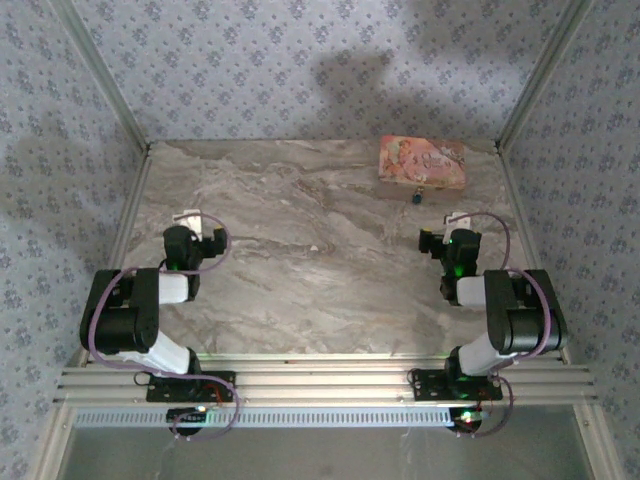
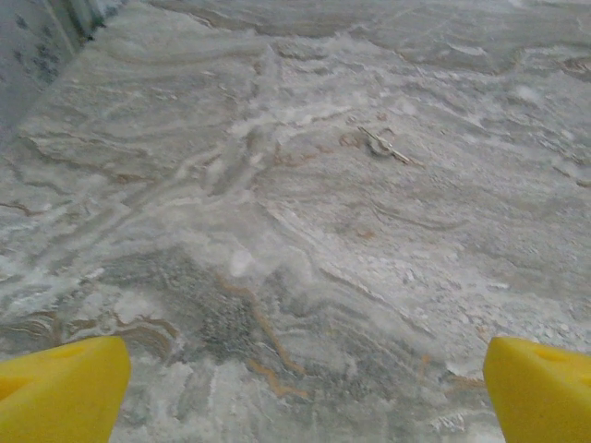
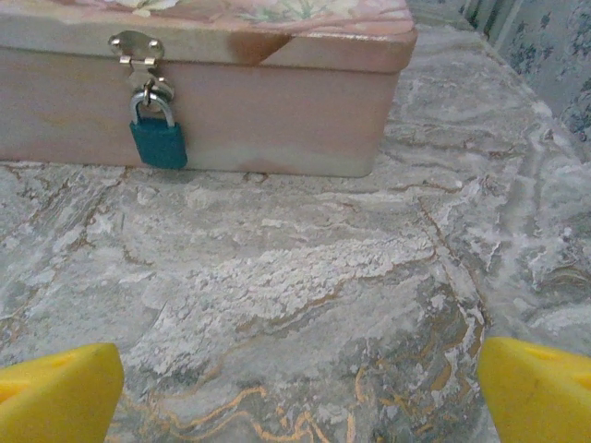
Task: Unlock the padlock with the key
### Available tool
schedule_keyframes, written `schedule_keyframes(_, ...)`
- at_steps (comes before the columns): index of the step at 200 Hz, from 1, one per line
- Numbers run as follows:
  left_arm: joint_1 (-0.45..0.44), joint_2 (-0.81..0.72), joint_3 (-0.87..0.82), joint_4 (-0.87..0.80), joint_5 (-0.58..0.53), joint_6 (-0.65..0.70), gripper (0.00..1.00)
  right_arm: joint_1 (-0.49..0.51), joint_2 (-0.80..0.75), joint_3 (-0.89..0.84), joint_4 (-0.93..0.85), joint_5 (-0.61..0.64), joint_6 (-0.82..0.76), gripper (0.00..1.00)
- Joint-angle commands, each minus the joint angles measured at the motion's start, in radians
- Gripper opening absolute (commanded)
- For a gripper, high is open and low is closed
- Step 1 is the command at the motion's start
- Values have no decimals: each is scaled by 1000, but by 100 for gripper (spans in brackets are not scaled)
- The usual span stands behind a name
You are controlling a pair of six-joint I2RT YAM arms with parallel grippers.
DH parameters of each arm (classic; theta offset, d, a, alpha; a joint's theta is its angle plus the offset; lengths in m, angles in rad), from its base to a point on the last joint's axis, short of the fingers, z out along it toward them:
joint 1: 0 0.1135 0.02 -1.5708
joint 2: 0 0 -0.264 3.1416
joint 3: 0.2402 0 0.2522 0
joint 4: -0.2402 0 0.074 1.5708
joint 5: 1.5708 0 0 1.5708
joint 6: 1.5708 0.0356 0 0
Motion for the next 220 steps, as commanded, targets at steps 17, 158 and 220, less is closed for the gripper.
schedule_keyframes(17, 3, -86, 259, -502, 99, -27, 98, 19, -156, 231, -471, 34, 50, 100)
schedule_keyframes(158, -342, 519, 1215, -861, 458, -559, 76, 15, 602, 1552, -1497, 72, 495, 100)
schedule_keyframes(220, -369, 665, 1329, -884, 515, -597, 76, 83, 807, 1736, -1628, 4, 410, 94)
